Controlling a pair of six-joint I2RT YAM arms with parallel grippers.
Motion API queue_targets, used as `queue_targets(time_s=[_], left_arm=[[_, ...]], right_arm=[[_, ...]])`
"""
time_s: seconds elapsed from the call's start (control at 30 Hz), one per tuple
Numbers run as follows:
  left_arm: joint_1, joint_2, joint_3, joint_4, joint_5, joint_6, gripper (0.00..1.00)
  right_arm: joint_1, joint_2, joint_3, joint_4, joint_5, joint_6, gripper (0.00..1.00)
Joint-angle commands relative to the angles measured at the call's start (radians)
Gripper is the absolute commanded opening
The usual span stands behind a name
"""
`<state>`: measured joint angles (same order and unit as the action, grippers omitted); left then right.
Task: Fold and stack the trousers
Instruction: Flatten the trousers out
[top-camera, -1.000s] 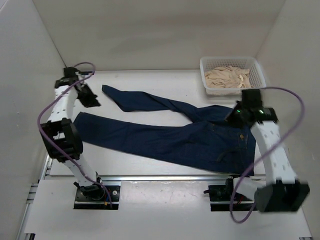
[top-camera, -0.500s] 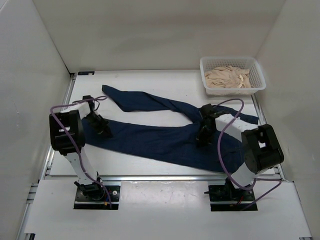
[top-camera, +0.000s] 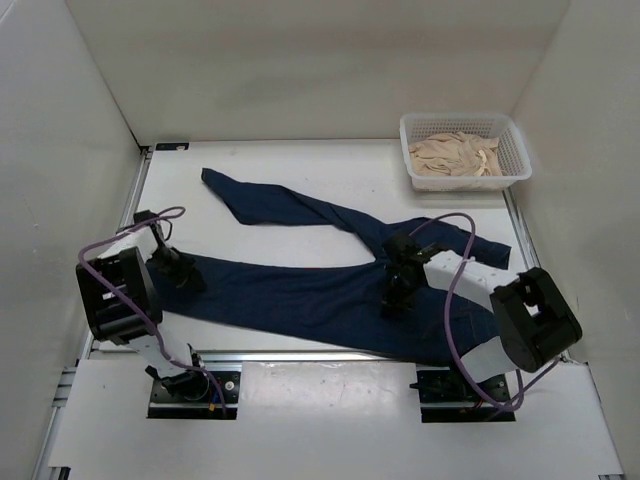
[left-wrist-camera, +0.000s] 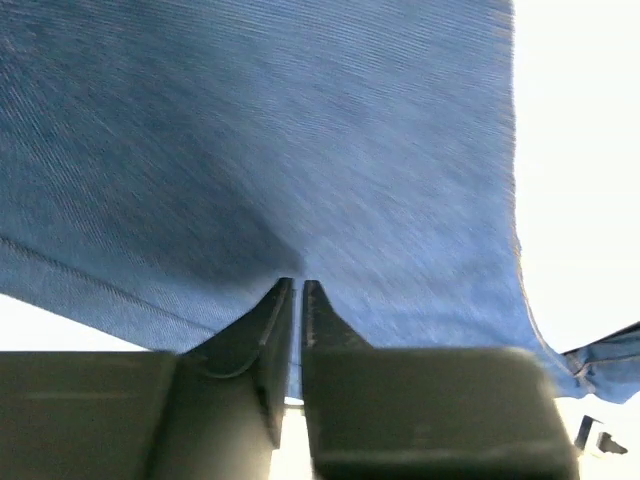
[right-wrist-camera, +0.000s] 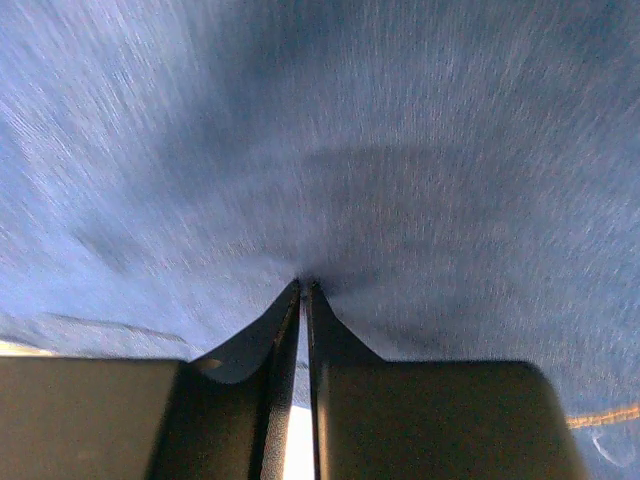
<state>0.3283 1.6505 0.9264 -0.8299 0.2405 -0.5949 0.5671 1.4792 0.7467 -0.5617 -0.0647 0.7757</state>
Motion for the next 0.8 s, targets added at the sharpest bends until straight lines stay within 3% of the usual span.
queue_targets(time_s=[0.0,0.03,0.07,0.1,0.13,0.17,0.2,0.23,0.37,0.5,0.63,0.77], left_arm=[[-0.064,-0.13,0.106,-0.003,-0.029,0.027,0.23],[-0.104,-0.139,0.197,-0.021,-0.029,0.044,0.28],[-0.124,-0.139,0.251,-0.031,-0.047,0.044,0.43],[-0.142,-0.123,0.312,-0.049,-0.07,0.058,0.48],[-0.161,-0.103,0.375,-0.067,-0.099,0.058,0.55],[-0.193,-0.04,0.499,-0.104,-0.154,0.069,0.63],[-0.205,0.001,0.559,-0.116,-0.165,0.084,0.81],[-0.216,0.05,0.618,-0.127,-0.165,0.084,0.89],[-0.267,0.346,1.031,-0.282,-0.239,0.103,0.98],[-0.3,0.589,1.245,-0.344,-0.26,0.08,0.98],[-0.321,0.711,1.338,-0.344,-0.26,0.058,0.98],[-0.321,0.79,1.39,-0.322,-0.238,0.038,0.98]], right_arm=[[0.048,-0.052,-0.052,-0.157,0.041,0.036,0.11],[0.048,-0.066,0.009,-0.185,0.072,0.036,0.18],[0.048,-0.077,0.054,-0.219,0.113,0.036,0.24],[0.048,-0.086,0.107,-0.286,0.219,0.024,0.32],[0.037,-0.086,0.164,-0.315,0.274,0.004,0.7],[0.025,-0.086,0.275,-0.338,0.333,0.004,0.76],[0.011,-0.061,0.327,-0.355,0.383,-0.009,0.79],[-0.028,-0.045,0.373,-0.356,0.44,-0.035,0.89],[-0.16,0.074,0.587,-0.336,0.44,-0.114,0.92],[-0.3,0.211,0.684,-0.311,0.298,-0.182,0.89],[-0.453,0.251,0.707,-0.282,0.131,-0.211,0.86],[-0.507,0.297,0.733,-0.282,0.072,-0.254,0.88]])
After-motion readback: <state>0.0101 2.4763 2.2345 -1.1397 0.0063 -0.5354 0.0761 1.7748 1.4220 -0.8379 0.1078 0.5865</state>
